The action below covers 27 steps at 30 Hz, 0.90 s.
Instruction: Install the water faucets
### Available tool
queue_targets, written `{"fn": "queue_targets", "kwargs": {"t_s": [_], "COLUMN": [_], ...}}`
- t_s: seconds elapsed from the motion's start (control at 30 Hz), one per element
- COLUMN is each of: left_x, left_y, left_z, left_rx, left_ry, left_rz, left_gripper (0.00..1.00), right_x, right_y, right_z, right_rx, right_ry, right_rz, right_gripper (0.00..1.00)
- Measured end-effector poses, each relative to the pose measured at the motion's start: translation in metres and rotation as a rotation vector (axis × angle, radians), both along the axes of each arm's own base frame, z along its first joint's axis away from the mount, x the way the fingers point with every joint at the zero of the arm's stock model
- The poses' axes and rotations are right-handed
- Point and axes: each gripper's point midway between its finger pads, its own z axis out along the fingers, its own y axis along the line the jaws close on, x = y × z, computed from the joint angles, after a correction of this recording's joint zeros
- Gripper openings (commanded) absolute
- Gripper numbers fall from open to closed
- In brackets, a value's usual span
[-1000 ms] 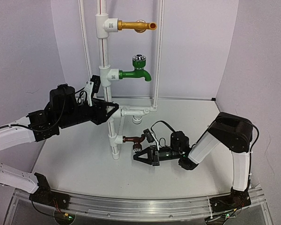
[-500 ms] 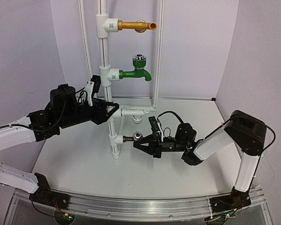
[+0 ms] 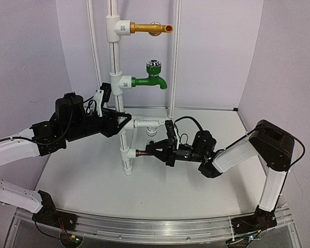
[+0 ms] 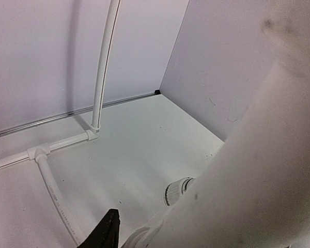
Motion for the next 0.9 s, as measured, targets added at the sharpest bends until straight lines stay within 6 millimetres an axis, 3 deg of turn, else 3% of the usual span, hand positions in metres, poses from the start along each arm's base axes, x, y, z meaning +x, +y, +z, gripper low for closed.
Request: {"fn": "queue_targets", "kwargs": {"t_s": [0.77,0.83,0.9], "left_x": [0.011,0.012,0.013], "left_y": [0.003,0.003,0.004], "left_z": [0.001,0.001,0.001], "left_rx": [-0.007,-0.006,-0.006], "left_ry": [-0.012,-0.012,-0.013], "left_rz": [0.041,0.045,0.048], "left_gripper": [0.00,0.00,0.00], "right_x": [0.031,0.032,0.032], "right_y": [0.000,0.000,0.001], "right_z": [0.001,0.001,0.000], "right_rx": [-0.045,-0.046,-0.046], "right_ry": [-0.132,-0.139,-0.144], "right_rz": [0.025,0.031,0.039], "right_gripper": [0.10,0.13,0.23]}}
